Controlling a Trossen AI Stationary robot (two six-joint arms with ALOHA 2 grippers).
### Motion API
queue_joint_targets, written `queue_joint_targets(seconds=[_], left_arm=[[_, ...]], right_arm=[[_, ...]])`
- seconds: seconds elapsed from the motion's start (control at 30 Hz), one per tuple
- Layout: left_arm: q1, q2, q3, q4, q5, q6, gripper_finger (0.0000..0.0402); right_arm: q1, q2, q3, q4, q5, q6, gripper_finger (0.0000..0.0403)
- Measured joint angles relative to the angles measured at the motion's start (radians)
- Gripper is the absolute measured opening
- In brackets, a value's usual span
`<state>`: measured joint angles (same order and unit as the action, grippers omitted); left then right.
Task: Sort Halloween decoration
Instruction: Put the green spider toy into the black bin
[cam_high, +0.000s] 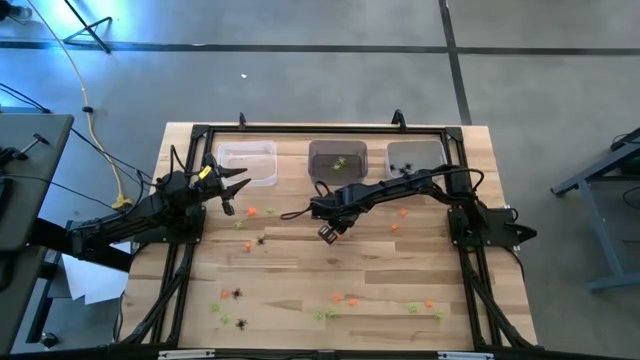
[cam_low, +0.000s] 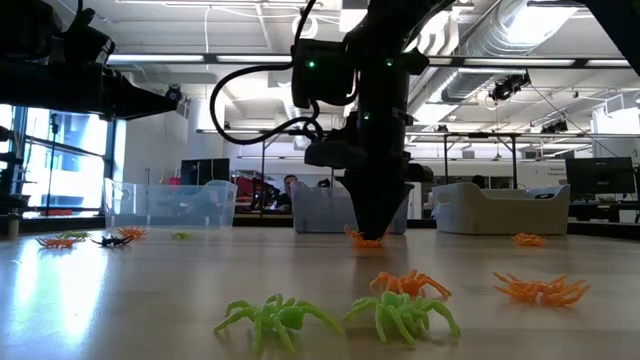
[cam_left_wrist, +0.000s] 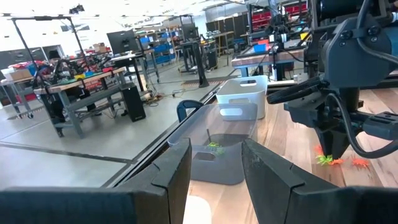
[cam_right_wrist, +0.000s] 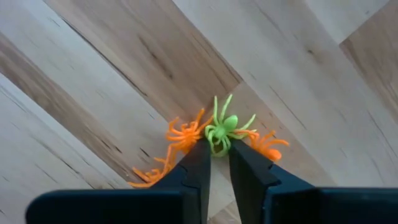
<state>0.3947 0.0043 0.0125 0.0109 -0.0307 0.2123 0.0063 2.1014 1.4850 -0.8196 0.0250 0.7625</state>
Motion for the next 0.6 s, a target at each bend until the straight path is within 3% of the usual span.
queue_joint_targets(seconds=[0.6], left_arm=[[0.000, 0.000, 0.000, 0.000, 0.000, 0.000, 0.0131]], right_arm=[[0.003, -0.056, -0.002, 0.034, -0.017, -0.003, 0.0047]])
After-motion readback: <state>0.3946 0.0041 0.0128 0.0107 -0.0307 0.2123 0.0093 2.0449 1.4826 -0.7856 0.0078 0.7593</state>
